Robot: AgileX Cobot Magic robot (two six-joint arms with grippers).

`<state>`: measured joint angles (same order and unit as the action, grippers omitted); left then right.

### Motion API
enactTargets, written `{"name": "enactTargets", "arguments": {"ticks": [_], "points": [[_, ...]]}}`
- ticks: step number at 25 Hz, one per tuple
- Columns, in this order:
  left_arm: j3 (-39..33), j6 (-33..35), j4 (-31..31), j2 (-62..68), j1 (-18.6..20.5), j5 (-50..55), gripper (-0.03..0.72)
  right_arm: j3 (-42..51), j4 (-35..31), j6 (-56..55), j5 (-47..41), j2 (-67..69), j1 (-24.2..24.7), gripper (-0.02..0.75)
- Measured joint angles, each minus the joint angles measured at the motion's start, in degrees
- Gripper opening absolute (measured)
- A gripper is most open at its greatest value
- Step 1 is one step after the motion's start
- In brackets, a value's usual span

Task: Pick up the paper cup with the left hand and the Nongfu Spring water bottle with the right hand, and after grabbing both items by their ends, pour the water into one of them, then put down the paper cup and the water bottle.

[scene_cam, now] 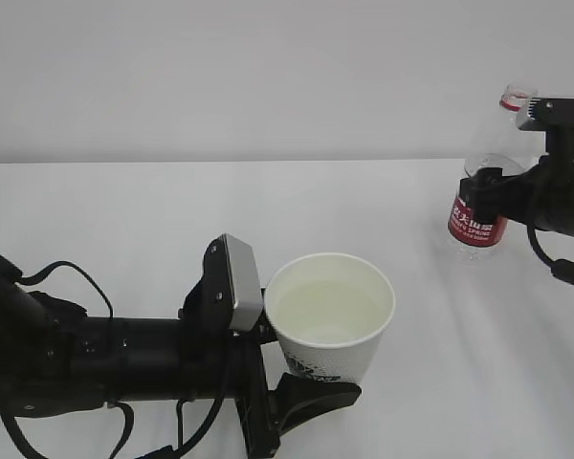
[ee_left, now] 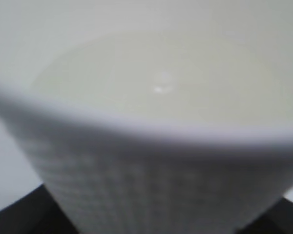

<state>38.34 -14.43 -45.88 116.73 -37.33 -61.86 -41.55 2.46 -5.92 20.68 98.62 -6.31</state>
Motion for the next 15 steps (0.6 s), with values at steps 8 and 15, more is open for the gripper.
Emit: {"name": "enactTargets", "arguments": {"ticks": [8,15], "points": [[0.00,0.00,1.20,0.00,0.00,0.00,0.546,0.00,0.45,-0.26,-5.77,-2.83,0.00,0.657],[0.00,0.00,2.06,0.00,0.00,0.00,0.545,0.00,0.80,-0.48,-9.82,-5.80,0.00,0.647]]}}
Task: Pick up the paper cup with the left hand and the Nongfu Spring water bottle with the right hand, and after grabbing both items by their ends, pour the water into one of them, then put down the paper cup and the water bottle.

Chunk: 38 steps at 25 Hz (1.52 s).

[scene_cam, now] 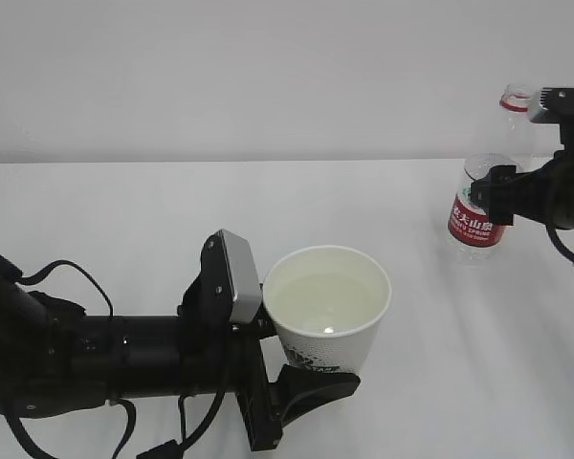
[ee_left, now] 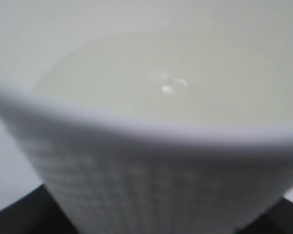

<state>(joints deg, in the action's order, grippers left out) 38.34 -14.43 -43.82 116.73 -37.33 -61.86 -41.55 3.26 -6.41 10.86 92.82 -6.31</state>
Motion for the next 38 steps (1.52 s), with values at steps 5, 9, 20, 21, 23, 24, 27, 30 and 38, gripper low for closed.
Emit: {"name": "enactTargets", "arguments": {"ticks": [5,9,20,21,23,24,27,30,38], "points": [[0.00,0.00,1.29,0.00,0.00,0.00,0.546,0.00,0.28,0.00,-1.02,-2.42,0.00,0.635],[0.00,0.00,2.06,0.00,0.00,0.00,0.545,0.00,2.73,0.00,-1.26,-3.29,0.00,0.627],[0.00,0.00,2.60,0.00,0.00,0.00,0.545,6.67,6.60,0.00,14.96,-3.54,0.00,0.589],[0.00,0.00,2.60,0.00,0.00,0.00,0.545,7.56,6.02,0.00,16.71,-3.54,0.00,0.589],[0.00,0.00,2.98,0.00,0.00,0.00,0.545,9.26,5.05,0.00,18.85,-3.54,0.00,0.589],[0.00,0.00,3.32,0.00,0.00,0.00,0.545,9.90,4.80,0.00,19.29,-3.54,0.00,0.589],[0.00,0.00,5.17,0.00,0.00,0.00,0.545,11.39,3.53,0.00,20.03,-3.89,0.00,0.588],[0.00,0.00,7.34,0.00,0.00,0.00,0.545,12.75,2.38,0.00,20.10,-5.05,0.00,0.588],[0.00,0.00,12.00,0.00,0.00,0.00,0.545,15.74,-2.30,1.97,21.25,-10.47,0.00,0.588]]}}
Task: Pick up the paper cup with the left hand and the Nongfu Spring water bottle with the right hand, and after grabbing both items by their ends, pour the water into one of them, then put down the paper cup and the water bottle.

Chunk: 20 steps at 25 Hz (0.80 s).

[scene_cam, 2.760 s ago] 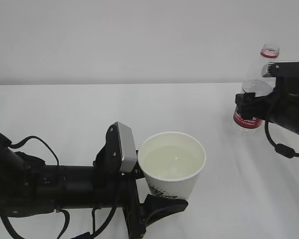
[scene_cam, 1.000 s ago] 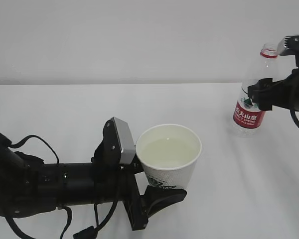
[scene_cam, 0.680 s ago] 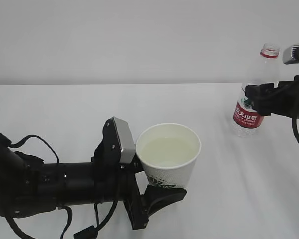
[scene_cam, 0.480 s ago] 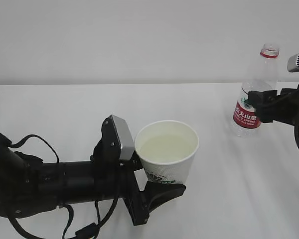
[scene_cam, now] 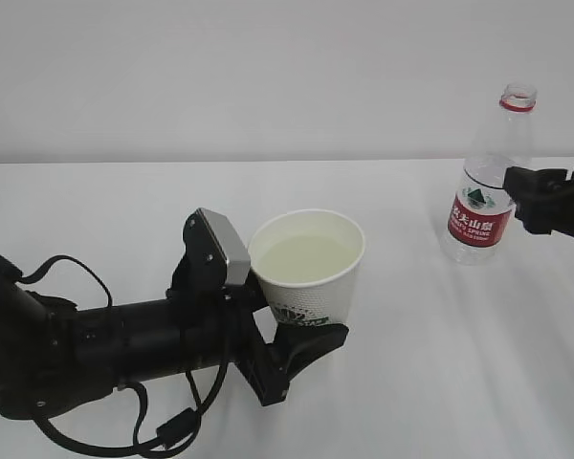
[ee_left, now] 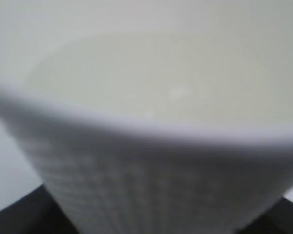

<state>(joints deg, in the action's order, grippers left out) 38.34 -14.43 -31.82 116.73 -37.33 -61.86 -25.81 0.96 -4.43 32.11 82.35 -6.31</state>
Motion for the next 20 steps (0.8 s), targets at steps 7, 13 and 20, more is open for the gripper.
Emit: {"name": "enactTargets", "arguments": {"ticks": [7,13,20], "points": [[0.00,1.24,2.65,0.00,0.00,0.00,0.545,3.56,-1.83,1.29,0.60,-2.65,0.00,0.587],[0.00,2.45,5.79,0.00,0.00,0.00,0.545,5.35,-1.96,1.41,0.85,-2.75,0.00,0.587],[0.00,3.97,10.65,0.00,0.00,0.00,0.545,5.97,-1.96,1.41,1.08,-2.75,0.00,0.587]]}}
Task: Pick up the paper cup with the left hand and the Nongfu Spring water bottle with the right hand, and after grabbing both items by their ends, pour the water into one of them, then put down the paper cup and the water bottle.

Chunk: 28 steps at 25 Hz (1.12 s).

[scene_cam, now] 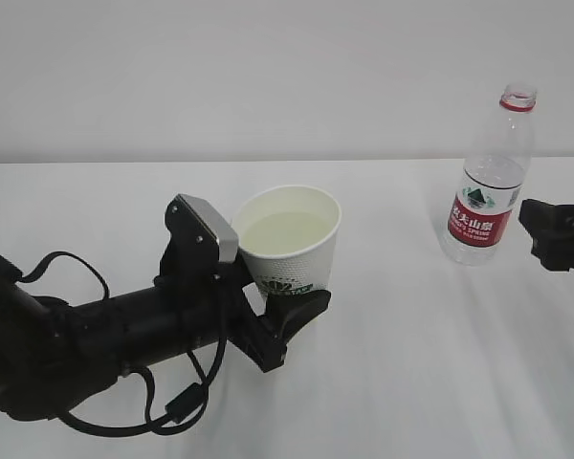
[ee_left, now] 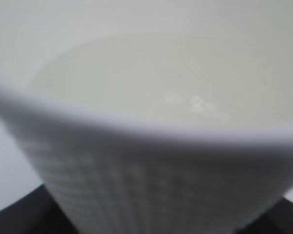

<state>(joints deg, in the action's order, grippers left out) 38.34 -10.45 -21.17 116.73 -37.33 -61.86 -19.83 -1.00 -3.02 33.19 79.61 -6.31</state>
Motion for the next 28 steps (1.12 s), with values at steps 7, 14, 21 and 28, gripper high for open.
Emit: {"name": "enactTargets", "arguments": {"ticks": [7,14,21,28], "points": [[0.00,0.35,4.26,0.00,0.62,0.00,0.545,0.00,0.00,0.00,0.00,0.00,0.00,0.587],[0.00,0.49,5.53,0.00,4.17,0.00,0.545,0.00,0.00,0.00,0.00,0.00,0.00,0.587],[0.00,0.52,5.77,0.00,7.78,0.00,0.545,0.00,0.10,0.00,0.00,0.00,0.00,0.587],[0.00,0.52,5.89,0.00,11.27,0.00,0.545,0.00,0.43,0.08,0.10,0.00,0.00,0.587]]}}
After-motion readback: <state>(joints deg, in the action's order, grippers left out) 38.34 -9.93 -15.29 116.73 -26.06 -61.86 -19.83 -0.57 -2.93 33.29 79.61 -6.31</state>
